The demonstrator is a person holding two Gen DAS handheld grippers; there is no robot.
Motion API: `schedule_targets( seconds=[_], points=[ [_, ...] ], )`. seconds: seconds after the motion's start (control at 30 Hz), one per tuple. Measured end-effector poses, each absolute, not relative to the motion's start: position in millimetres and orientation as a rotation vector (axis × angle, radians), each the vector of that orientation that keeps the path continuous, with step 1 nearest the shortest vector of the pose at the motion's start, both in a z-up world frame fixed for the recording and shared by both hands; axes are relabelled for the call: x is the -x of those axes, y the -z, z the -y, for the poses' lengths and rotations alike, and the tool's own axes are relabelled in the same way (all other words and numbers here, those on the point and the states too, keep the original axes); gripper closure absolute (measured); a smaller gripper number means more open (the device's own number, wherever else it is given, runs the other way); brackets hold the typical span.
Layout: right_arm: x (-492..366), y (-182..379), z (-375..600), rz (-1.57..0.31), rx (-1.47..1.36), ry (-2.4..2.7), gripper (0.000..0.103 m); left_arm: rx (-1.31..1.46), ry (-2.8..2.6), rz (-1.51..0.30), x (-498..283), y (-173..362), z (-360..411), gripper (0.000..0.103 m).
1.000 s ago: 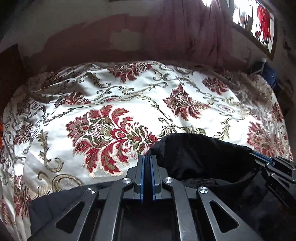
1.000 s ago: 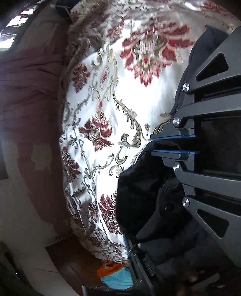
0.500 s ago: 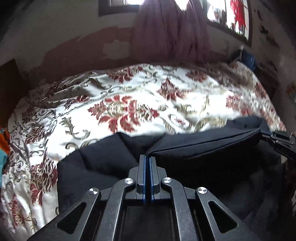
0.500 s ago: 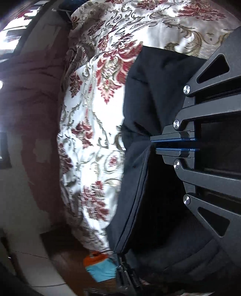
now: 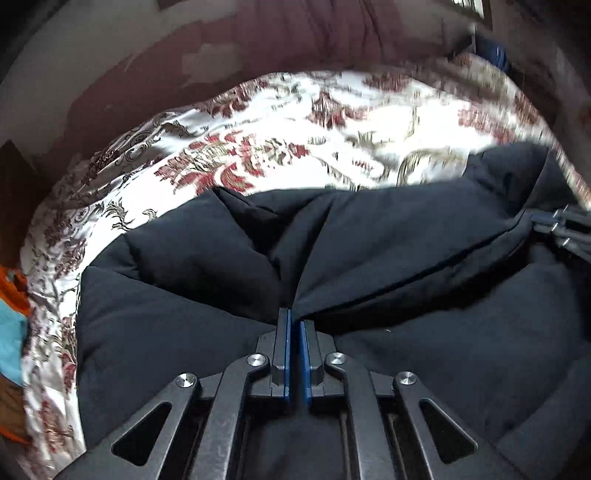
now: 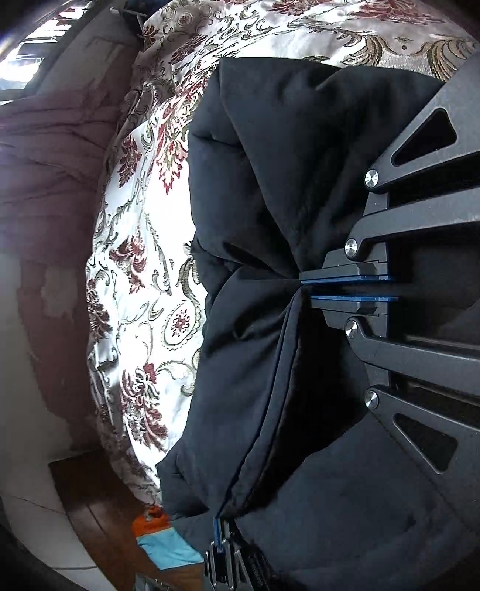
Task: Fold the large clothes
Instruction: 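Lift the hem with both grippers and fold it toward the collar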
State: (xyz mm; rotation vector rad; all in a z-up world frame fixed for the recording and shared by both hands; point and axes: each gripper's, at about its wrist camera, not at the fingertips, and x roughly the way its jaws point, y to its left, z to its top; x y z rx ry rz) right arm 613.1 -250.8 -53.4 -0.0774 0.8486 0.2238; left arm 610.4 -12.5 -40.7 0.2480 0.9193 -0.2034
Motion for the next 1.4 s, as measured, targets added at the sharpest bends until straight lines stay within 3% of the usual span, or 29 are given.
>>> schedule_targets(
  seconds=[0.27, 0.57, 0.67, 0.9, 1.0, 1.17, 1.4],
  points=[
    [-609.1, 49.7, 251.4, -0.824, 0.071, -0.233, 0.098, -0.129, 0.397, -0.654, -571.2, -13.9, 13.6, 0.095],
    [-597.6, -16.5, 269.9, -0.785, -0.034, -0.392, 0.092, -0.194, 0.429, -0.953, -633.7, 36.1, 69.4, 0.095],
    [-622.6, -31.4, 263.8, -0.812, -0.127, -0.425, 0.079, -0.151, 0.454, -0.966, -635.8, 38.9, 62.6, 0.095],
    [-679.0, 43.4, 212.3, -1.233, -0.096, -0.429, 0.079, -0.149, 0.492, -0.974, -637.5, 42.7, 58.4, 0.095],
    [-681.7, 56.1, 209.7, -1.271, -0.049, -0.431, 0.086, -0.193, 0.521, -1.019, -644.7, 47.6, 60.8, 0.095],
    [-705.2, 82.5, 203.6, -1.349, -0.057, -0.457, 0.089, -0.298, 0.504, -1.127, -660.2, 61.7, 72.0, 0.098],
    [-706.4, 117.3, 177.6, -1.225, 0.025, -0.388, 0.091, -0.366, 0.434, -1.157, -680.8, 91.7, 88.3, 0.099]
  ],
)
